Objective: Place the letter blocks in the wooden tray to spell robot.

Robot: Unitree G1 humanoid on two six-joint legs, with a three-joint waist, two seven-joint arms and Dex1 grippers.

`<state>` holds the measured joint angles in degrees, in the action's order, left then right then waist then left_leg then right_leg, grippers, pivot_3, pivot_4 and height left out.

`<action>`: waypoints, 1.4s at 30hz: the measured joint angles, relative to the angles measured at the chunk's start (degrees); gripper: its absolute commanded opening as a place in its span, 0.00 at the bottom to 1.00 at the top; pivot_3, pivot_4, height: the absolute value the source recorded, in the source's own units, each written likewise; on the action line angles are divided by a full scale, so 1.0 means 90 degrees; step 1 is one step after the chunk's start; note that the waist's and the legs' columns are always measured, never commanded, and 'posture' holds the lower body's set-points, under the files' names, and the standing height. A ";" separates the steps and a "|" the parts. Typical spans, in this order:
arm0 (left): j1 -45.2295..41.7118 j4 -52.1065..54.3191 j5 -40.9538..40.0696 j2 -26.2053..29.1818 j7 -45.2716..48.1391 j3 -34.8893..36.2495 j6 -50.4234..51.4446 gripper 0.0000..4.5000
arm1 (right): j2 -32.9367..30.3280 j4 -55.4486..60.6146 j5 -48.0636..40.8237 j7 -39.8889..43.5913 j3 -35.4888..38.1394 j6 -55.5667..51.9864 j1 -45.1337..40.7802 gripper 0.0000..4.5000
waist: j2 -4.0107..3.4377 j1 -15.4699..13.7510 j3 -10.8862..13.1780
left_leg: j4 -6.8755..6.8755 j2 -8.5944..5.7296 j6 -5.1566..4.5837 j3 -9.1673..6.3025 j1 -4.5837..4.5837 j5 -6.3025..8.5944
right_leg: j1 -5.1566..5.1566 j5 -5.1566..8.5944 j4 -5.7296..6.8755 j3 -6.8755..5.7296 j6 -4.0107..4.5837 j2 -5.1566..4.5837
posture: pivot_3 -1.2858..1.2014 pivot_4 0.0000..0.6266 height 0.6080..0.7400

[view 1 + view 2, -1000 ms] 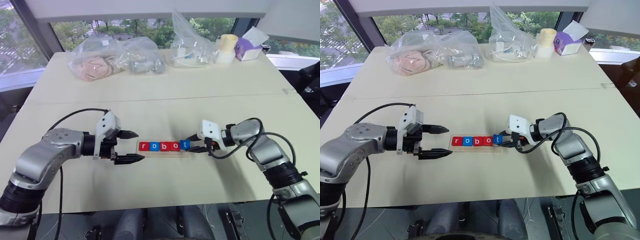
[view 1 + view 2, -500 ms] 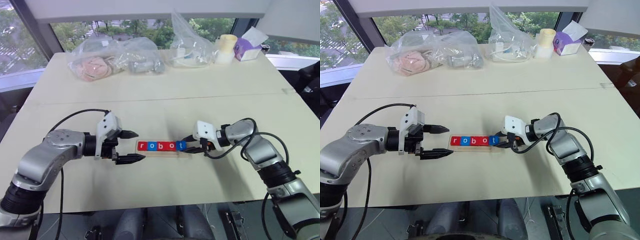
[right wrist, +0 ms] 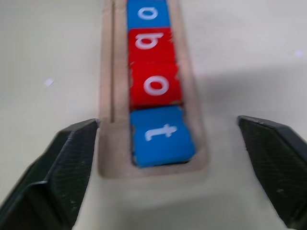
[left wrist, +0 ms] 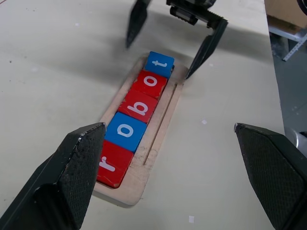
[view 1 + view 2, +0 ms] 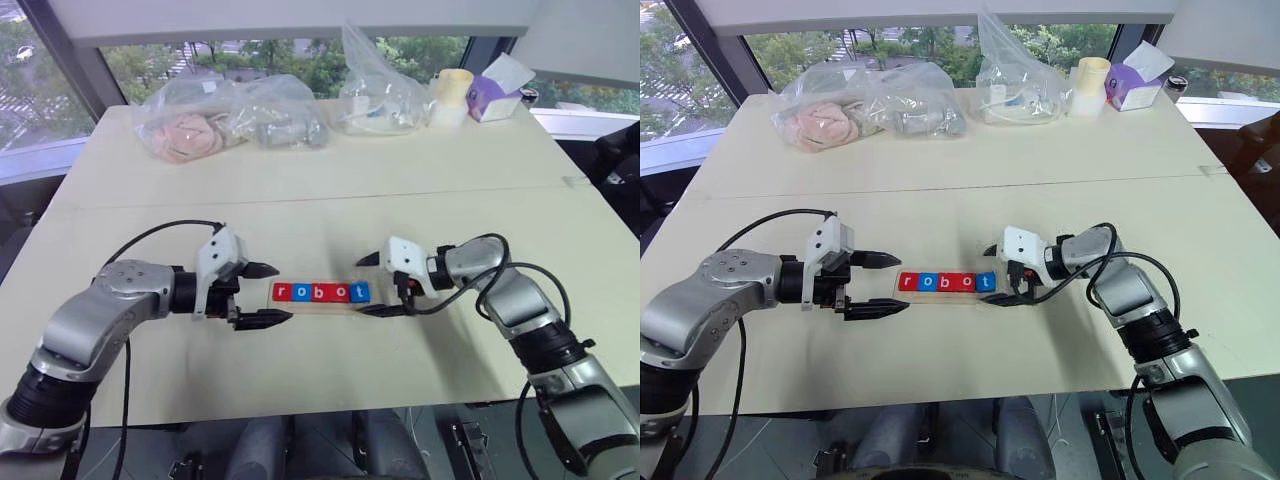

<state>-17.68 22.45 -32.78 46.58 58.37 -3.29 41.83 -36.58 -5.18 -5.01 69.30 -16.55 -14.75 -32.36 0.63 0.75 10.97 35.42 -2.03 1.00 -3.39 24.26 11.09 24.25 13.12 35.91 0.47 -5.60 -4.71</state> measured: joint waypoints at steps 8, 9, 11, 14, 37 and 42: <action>-0.0015 -0.0175 0.0114 -0.0010 0.0001 -0.0010 -0.0089 1.00 | -0.0119 0.0059 -0.0156 -0.0486 0.0630 -0.0163 -0.0039 0.99 | 0.0001 -0.0012 0.0000 | 0.0001 -0.0001 0.0000 0.0000 0.0001 0.0000 | 0.0000 0.0000 0.0001 0.0001 0.0000 -0.0001 | 0.52 0.24 1.00; -0.0015 -0.0177 0.0114 -0.0010 0.0001 -0.0010 -0.0091 1.00 | -0.0152 0.0102 -0.0154 -0.0522 0.0658 -0.0165 0.0054 0.99 | 0.0001 -0.0012 0.0000 | 0.0001 -0.0001 0.0000 0.0000 0.0001 0.0000 | 0.0000 0.0001 0.0001 0.0001 0.0000 -0.0001 | 0.52 0.24 1.00; -0.0016 -0.0181 0.0116 -0.0019 0.0005 -0.0011 -0.0098 1.00 | -0.0277 0.0207 -0.0128 -0.0629 0.0681 -0.0150 0.0356 0.99 | 0.0001 -0.0014 0.0000 | 0.0001 -0.0001 0.0000 0.0000 0.0001 0.0000 | 0.0000 0.0001 0.0001 0.0001 0.0000 -0.0001 | 0.52 0.24 1.00; -0.0016 -0.0211 0.0116 -0.0050 0.0011 -0.0011 -0.0099 1.00 | -0.0316 0.0266 -0.0069 -0.0773 0.0677 -0.0125 0.0650 0.99 | 0.0001 0.0001 0.0000 | 0.0002 -0.0001 0.0000 0.0002 0.0000 0.0000 | 0.0001 0.0001 0.0004 0.0002 0.0000 -0.0001 | 0.52 0.24 1.00; -0.0037 -0.0364 0.0070 -0.0217 -0.0014 0.0080 -0.0148 1.00 | -0.0080 0.0400 -0.0095 -0.1235 0.0648 -0.0184 0.0743 0.99 | 0.0001 -0.0002 0.0000 | 0.0003 0.0000 0.0000 0.0000 0.0000 0.0000 | 0.0003 0.0001 0.0008 0.0006 -0.0001 0.0000 | 0.52 0.24 1.00; 0.0419 -0.0289 -0.0093 -0.0058 -0.0123 0.0577 -0.0068 1.00 | -0.0338 0.1211 -0.0560 -0.1367 0.1329 -0.0882 0.0840 0.99 | 0.0001 -0.0002 -0.0001 | 0.0002 0.0002 0.0000 -0.0007 0.0000 0.0000 | 0.0007 0.0002 0.0009 0.0009 -0.0001 -0.0001 | 0.52 0.24 1.00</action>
<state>-13.91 19.85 -33.62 46.06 57.26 1.91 41.21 -39.62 5.72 -10.05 57.00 -4.58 -22.68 -24.80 0.63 0.74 10.97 35.44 -2.01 0.99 -3.45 24.27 11.09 24.31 13.14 35.99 0.56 -5.61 -4.71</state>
